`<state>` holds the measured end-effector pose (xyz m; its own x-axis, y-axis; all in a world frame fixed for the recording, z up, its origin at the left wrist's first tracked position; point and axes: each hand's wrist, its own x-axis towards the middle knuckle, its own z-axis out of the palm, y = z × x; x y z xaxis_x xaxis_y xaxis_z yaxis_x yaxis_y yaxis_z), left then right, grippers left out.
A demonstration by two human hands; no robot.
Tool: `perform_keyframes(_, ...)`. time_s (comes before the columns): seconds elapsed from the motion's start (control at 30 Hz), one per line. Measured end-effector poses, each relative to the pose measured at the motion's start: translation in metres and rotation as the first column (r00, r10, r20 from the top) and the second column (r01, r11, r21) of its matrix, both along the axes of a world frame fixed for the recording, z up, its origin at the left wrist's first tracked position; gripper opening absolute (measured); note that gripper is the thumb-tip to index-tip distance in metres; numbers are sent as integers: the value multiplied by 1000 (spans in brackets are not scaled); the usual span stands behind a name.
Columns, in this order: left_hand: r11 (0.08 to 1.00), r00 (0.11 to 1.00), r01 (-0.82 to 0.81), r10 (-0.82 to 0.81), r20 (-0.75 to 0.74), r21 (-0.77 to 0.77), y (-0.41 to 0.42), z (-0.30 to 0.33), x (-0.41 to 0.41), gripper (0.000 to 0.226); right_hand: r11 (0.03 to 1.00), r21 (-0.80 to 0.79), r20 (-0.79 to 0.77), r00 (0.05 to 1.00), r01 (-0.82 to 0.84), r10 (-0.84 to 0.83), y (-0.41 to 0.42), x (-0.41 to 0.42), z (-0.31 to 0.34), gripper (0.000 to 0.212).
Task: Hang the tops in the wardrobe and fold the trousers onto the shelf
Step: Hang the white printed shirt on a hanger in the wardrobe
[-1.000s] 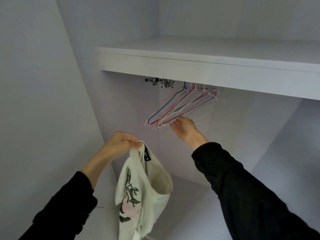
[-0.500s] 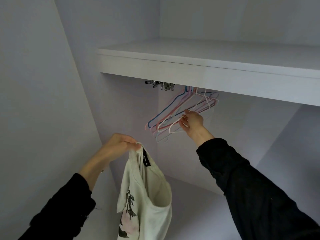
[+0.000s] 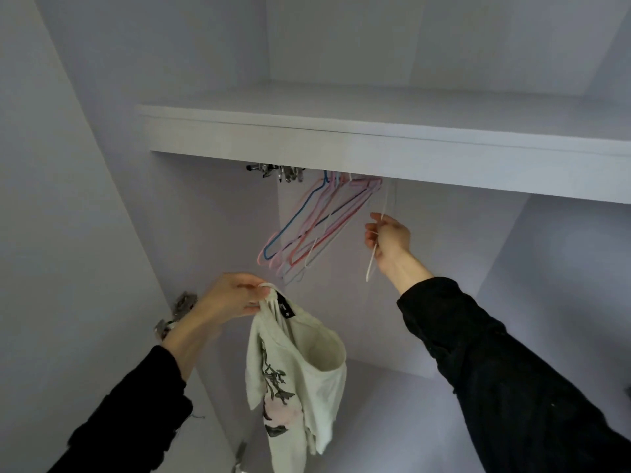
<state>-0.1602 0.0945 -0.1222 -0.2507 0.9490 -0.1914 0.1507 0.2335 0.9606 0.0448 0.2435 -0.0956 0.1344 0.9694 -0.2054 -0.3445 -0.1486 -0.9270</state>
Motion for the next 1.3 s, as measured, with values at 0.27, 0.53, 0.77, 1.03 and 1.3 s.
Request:
perform_keyframes(0.27,998,976,-33,42,212,-45,10,-13,28,14,991,-120,218,976,51,-24,-22,58,-42,20)
perform_keyframes(0.53,992,966,81,-53,252,-99,11,-35,64,8,993,-113,199,980,16,7,-75,142,-114,51)
perform_keyframes(0.77,981,962,145,-108,252,-130,16,-50,91,7,999,6,266,963,-43,40,-94,171,-136,32)
perform_keyframes(1.03,960,954,217,-170,245,-179,14,-59,98,12,973,-178,290,937,-148,196,-103,189,-143,48)
perform_keyframes(1.3,935,963,146,-60,262,-324,20,-74,107,11,943,-66,72,941,-327,331,-106,194,-118,38)
